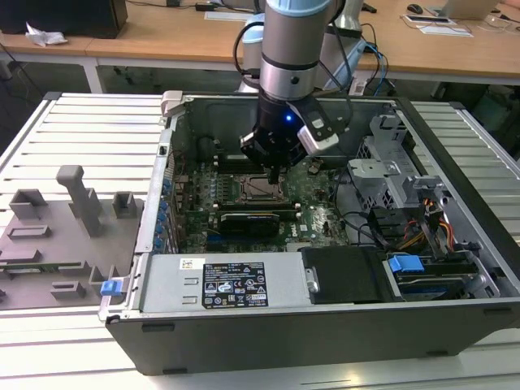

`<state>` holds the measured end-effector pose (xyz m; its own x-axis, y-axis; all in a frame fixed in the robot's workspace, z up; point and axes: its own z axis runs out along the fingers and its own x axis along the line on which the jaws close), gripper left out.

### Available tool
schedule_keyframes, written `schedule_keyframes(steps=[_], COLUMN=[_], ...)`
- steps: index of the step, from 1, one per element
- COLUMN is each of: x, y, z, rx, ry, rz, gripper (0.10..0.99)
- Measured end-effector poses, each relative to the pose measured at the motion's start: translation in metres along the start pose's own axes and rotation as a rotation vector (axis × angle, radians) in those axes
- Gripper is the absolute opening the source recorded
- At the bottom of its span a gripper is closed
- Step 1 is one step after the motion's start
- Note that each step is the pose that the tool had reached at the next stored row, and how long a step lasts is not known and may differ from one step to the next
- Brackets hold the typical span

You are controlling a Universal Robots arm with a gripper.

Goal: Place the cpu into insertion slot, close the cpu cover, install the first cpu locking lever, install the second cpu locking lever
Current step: 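Install the second cpu locking lever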

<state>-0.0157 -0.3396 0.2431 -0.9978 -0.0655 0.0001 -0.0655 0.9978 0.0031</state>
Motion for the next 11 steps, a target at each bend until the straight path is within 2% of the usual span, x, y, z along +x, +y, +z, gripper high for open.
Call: schedule_keyframes(steps=[1, 2, 3, 5, 6, 7, 9, 11], x=[0.0001, 0.0002, 0.0003, 0.0005, 0.0007, 0.0008, 0.0015, 0.0019], y=[-0.0019, -0.0034, -0.0045, -0.0069, -0.0103, -0.0126, -0.0217, -0.0278], z=[0.0001, 0.0003, 0.0004, 0.0005, 0.001, 0.0013, 0.0023, 0.0026], rx=[-0.001, -0.008, -0.032, -0.061, -0.071, -0.076, -0.093, -0.097], ry=[0.0003, 0.0003, -0.0005, -0.0012, -0.0014, -0.0013, -0.0012, -0.0013], rz=[0.0, 0.0, 0.0, 0.0, 0.0, 0.0, 0.0, 0.0], gripper=[0.106, 0.106, 0.106, 0.106, 0.106, 0.106, 0.106, 0.106])
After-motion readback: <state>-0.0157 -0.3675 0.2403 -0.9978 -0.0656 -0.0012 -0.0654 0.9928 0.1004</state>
